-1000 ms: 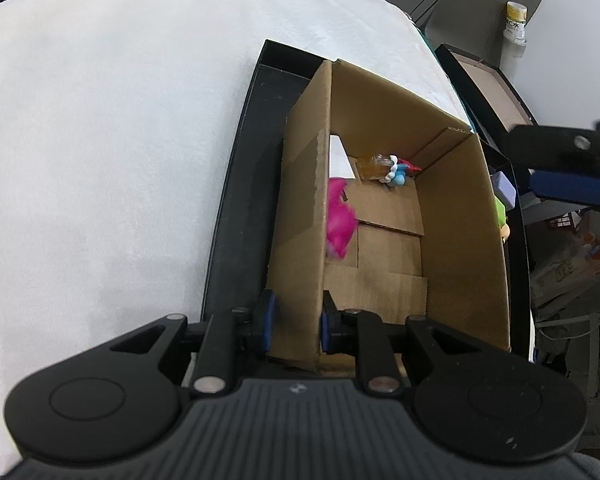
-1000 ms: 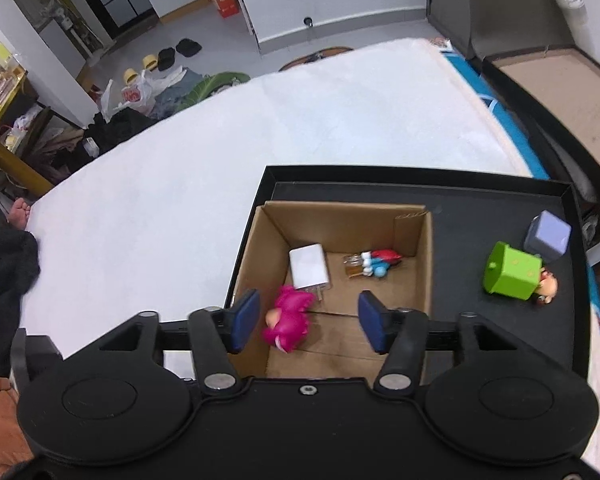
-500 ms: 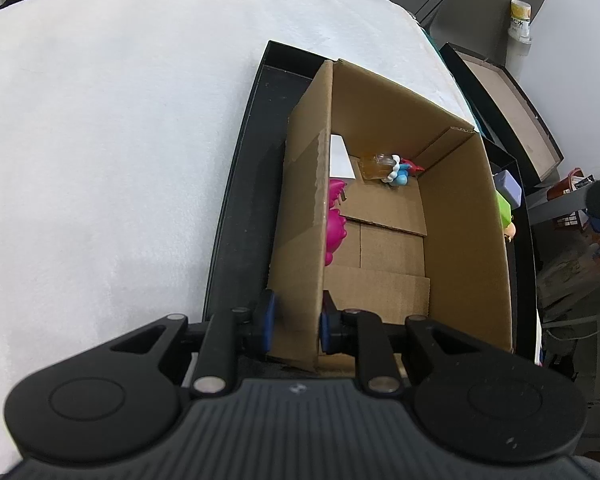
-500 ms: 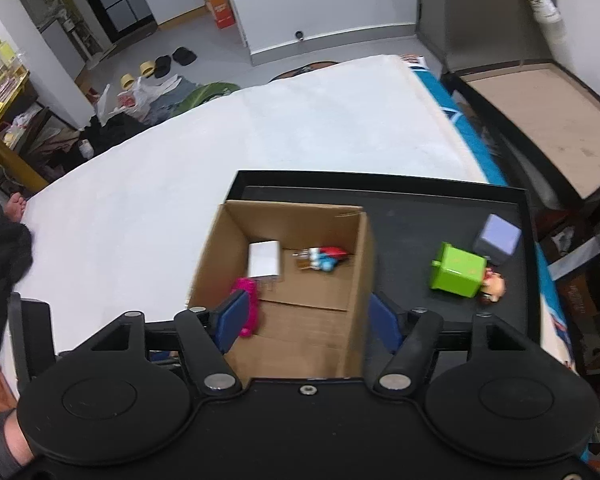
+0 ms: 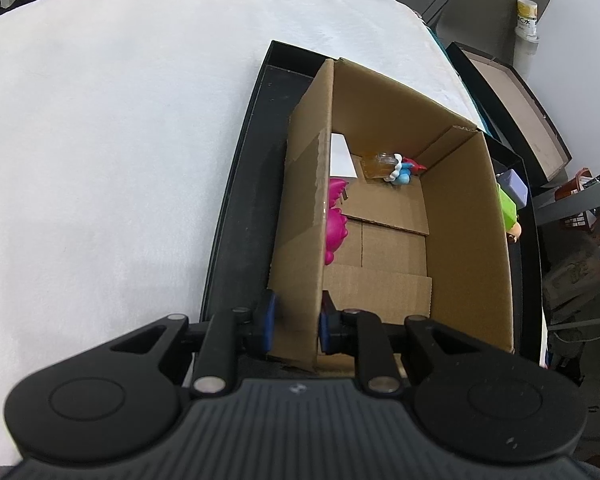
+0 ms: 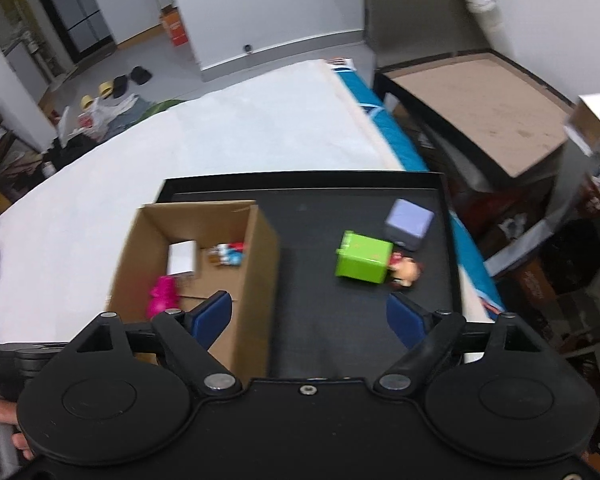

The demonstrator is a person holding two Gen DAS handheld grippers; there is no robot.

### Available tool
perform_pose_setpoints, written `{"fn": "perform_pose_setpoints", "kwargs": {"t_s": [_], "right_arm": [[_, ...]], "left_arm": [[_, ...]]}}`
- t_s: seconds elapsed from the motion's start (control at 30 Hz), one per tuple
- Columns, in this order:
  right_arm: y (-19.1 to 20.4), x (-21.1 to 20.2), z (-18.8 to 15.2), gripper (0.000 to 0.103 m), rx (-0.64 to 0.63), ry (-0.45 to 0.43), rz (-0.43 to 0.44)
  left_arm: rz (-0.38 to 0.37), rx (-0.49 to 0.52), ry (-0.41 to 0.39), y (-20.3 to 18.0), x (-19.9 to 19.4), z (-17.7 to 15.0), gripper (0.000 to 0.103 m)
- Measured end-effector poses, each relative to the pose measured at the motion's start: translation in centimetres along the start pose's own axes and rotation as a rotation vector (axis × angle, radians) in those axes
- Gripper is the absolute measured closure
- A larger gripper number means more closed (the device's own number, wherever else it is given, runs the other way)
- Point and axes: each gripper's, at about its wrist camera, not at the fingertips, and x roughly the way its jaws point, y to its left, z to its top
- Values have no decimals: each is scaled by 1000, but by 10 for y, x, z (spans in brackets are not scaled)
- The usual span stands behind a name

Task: Organize rigid objects
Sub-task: 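Move the right tool to the brown-haired doll figure by the green cube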

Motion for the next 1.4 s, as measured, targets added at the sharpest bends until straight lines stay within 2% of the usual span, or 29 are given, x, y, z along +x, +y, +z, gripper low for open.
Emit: {"fn": "perform_pose_setpoints", "kwargs": {"t_s": [0.33, 0.47, 0.87, 1.1, 1.2, 1.4], "right_arm": [[-46, 3, -13, 15, 77, 0, -17], [-57, 5, -18, 9, 83, -3, -20], [-110, 18, -29, 9, 177, -9, 0], [-139, 29, -32, 10, 212, -2, 28], [-147, 34, -30, 17, 218, 3, 50], [-159, 55, -22, 40, 265, 27, 88]], "left_arm": [[27, -1, 0, -7, -2, -2, 84], [34, 3, 1, -10, -2, -3, 84], [63, 21, 5, -21, -2, -6, 85], [65, -5, 5, -18, -1, -6, 85], [69, -13, 5, -19, -1, -6, 85], [75, -17, 0, -19, 0, -7, 86]]}}
